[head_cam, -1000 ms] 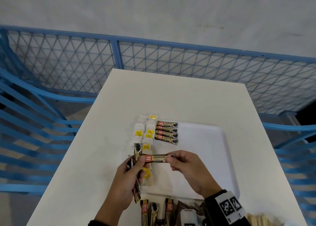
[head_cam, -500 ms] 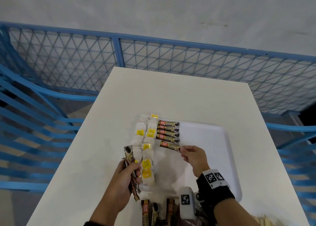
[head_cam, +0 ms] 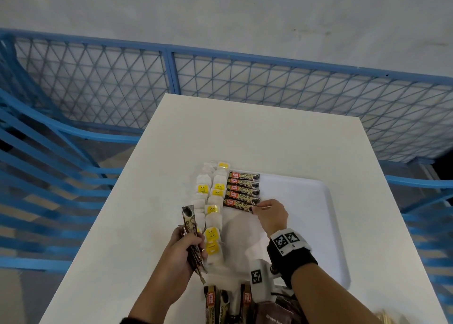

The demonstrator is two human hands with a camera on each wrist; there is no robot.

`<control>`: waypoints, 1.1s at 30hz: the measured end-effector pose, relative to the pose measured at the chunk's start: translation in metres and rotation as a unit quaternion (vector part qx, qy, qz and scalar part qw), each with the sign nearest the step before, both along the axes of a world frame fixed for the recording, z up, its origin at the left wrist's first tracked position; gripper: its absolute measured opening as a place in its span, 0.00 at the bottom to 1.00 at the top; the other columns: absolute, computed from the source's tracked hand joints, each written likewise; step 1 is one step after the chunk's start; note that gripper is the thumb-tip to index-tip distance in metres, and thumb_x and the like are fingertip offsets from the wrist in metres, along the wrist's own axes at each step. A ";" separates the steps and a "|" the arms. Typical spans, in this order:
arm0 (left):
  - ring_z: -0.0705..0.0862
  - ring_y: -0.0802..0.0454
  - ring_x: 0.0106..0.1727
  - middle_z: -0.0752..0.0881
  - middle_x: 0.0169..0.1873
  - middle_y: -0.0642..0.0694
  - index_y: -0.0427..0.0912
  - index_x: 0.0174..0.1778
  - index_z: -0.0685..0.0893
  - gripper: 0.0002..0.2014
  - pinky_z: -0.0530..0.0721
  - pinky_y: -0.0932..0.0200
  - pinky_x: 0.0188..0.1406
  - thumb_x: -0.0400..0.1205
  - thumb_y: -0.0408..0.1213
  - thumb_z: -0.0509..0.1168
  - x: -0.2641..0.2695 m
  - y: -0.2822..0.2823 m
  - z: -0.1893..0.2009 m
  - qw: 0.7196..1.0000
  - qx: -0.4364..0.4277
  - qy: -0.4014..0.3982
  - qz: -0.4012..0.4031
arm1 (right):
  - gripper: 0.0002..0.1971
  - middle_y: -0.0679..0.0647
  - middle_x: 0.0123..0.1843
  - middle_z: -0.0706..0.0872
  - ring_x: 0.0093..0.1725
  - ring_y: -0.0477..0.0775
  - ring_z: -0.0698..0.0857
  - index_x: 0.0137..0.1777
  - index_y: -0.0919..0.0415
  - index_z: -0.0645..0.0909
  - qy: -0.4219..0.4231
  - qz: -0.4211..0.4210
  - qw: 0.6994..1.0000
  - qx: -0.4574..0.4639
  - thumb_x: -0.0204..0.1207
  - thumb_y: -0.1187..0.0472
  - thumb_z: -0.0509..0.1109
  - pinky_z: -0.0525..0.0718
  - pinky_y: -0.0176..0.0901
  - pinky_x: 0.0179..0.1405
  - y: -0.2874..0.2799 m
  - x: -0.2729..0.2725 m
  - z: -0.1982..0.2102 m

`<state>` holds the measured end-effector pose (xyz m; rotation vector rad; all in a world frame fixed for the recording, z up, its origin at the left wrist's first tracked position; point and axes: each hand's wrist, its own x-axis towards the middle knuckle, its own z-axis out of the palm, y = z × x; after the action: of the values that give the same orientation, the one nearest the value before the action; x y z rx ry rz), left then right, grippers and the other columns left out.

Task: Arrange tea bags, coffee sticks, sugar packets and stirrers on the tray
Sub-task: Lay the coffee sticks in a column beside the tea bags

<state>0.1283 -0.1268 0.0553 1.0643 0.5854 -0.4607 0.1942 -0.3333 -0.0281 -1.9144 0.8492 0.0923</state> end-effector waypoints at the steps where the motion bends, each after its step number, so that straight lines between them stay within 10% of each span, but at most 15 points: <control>1: 0.77 0.48 0.27 0.79 0.32 0.39 0.33 0.47 0.75 0.07 0.77 0.55 0.29 0.80 0.20 0.54 0.000 0.000 0.000 1.000 -0.003 0.000 -0.001 | 0.09 0.60 0.46 0.87 0.47 0.57 0.84 0.39 0.58 0.76 -0.005 -0.006 1.000 0.002 0.69 0.64 0.76 0.78 0.41 0.44 0.000 0.001 0.000; 7: 0.88 0.45 0.34 0.85 0.36 0.36 0.30 0.48 0.79 0.09 0.88 0.58 0.26 0.83 0.22 0.53 -0.001 -0.001 0.004 1.000 -0.016 0.005 -0.001 | 0.09 0.57 0.41 0.82 0.40 0.52 0.78 0.46 0.63 0.75 -0.020 -0.006 1.000 -0.016 0.73 0.65 0.73 0.70 0.27 0.25 0.000 0.004 0.003; 20: 0.86 0.41 0.49 0.87 0.43 0.32 0.31 0.51 0.83 0.11 0.88 0.58 0.30 0.83 0.22 0.56 -0.008 -0.003 0.006 0.992 0.066 -0.007 -0.104 | 0.04 0.44 0.39 0.83 0.32 0.35 0.77 0.49 0.48 0.82 -0.109 0.310 0.930 0.166 0.77 0.54 0.69 0.76 0.28 0.37 0.047 -0.047 0.073; 26: 0.86 0.41 0.48 0.88 0.45 0.35 0.35 0.53 0.85 0.13 0.87 0.45 0.48 0.82 0.22 0.55 -0.008 -0.004 0.005 0.990 0.089 -0.004 -0.110 | 0.04 0.54 0.34 0.84 0.29 0.43 0.83 0.42 0.61 0.80 -0.095 0.270 0.929 0.234 0.74 0.68 0.72 0.78 0.33 0.28 0.039 -0.058 0.077; 33: 0.79 0.53 0.24 0.86 0.26 0.44 0.33 0.46 0.85 0.09 0.75 0.61 0.23 0.84 0.33 0.61 -0.012 -0.005 0.002 0.989 0.136 -0.013 -0.063 | 0.03 0.61 0.40 0.88 0.34 0.51 0.86 0.46 0.67 0.77 -0.078 0.155 0.933 0.315 0.75 0.72 0.69 0.82 0.37 0.32 0.025 -0.071 0.073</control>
<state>0.1164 -0.1320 0.0573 1.3719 0.5705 -0.4841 0.1228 -0.3086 0.0445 -1.4026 0.3374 0.3549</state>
